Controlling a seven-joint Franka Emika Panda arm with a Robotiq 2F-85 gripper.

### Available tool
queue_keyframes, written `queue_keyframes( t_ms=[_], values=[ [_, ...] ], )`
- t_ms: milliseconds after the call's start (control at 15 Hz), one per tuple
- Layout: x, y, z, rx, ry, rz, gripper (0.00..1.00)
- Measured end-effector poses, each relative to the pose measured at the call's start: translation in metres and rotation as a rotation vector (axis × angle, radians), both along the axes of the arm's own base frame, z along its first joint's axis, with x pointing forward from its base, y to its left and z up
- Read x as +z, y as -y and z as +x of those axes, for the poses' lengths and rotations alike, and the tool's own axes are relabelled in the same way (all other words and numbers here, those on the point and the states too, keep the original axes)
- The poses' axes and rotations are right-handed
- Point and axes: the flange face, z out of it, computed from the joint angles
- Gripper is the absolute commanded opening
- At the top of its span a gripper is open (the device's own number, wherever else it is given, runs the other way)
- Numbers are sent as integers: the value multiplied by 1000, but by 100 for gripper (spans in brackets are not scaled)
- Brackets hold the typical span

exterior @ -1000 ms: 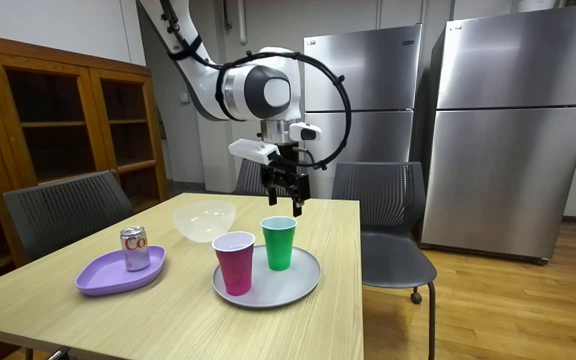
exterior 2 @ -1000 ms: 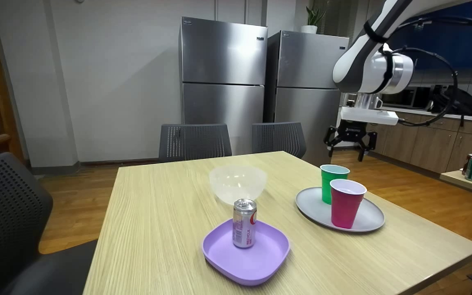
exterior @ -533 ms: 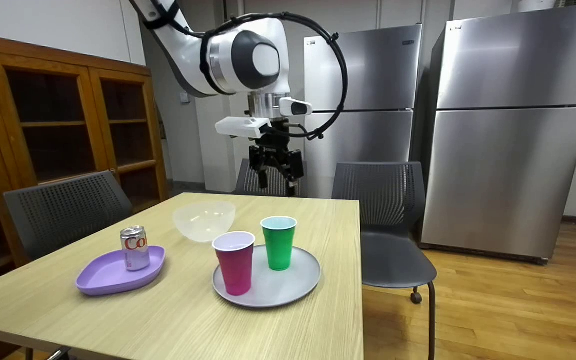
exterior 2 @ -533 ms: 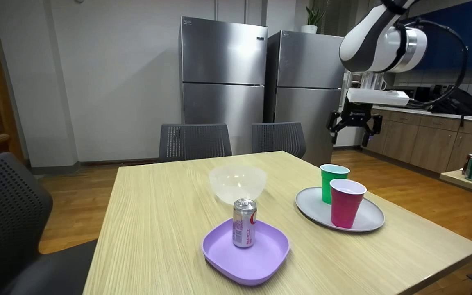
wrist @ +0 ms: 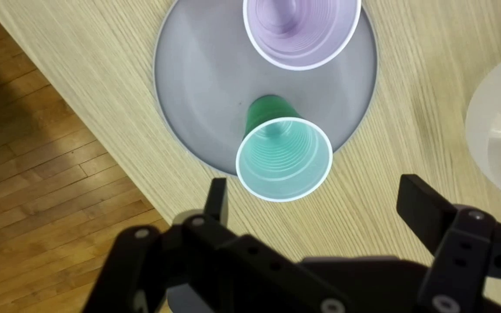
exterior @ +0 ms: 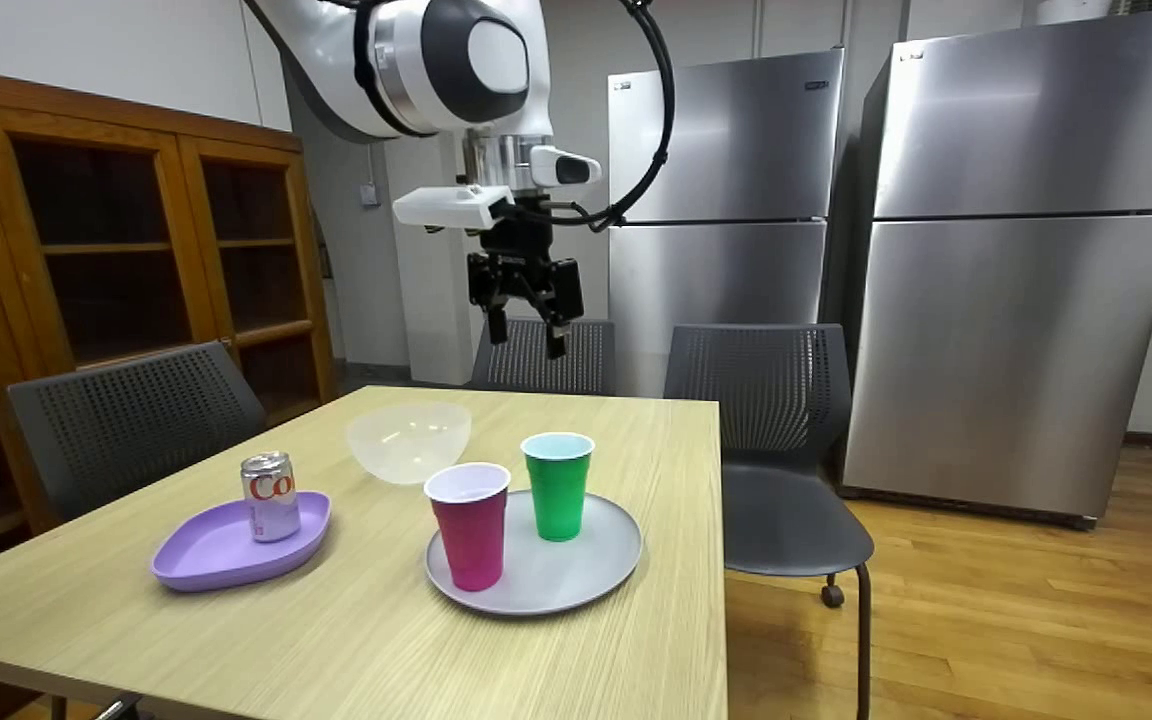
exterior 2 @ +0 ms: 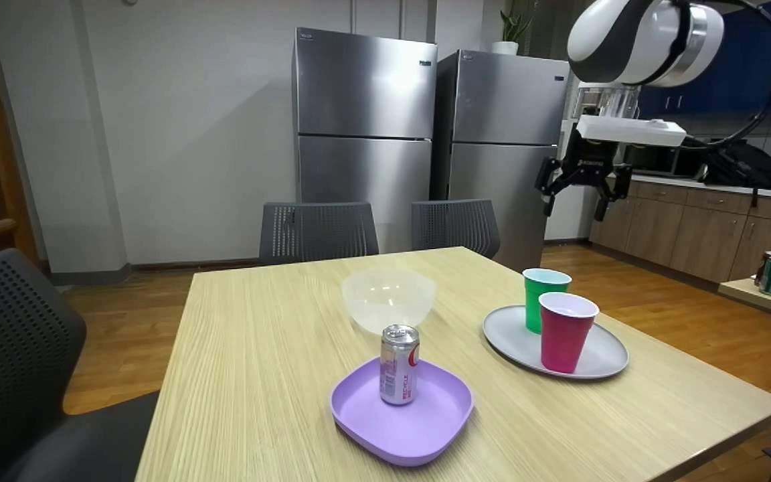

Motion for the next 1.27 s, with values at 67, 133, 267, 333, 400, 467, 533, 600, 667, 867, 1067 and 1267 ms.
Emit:
queue_keyframes(
  t_ms=[67,133,267,333,400,467,533,600,667,867,1067,1267],
  values=[
    [3,-2,-2,3,2,1,100],
    [5,-3,-4,6,4,0,100],
    [7,-5,-8,14,5,-4,100],
    [7,-6,-9,16,5,-4,100],
    [7,-6,-10,17,5,-5,100],
    [7,-7,-11,18,4,-5,100],
    [7,-7,-11,18,4,-6,100],
    [7,-7,-11,19,3,-6,100],
    [7,-7,-11,19,2,-6,100],
    [6,-7,-11,19,2,-6,100],
    [6,-7,-11,19,2,-6,100],
    [6,-7,-11,19,2,-5,100]
  ],
)
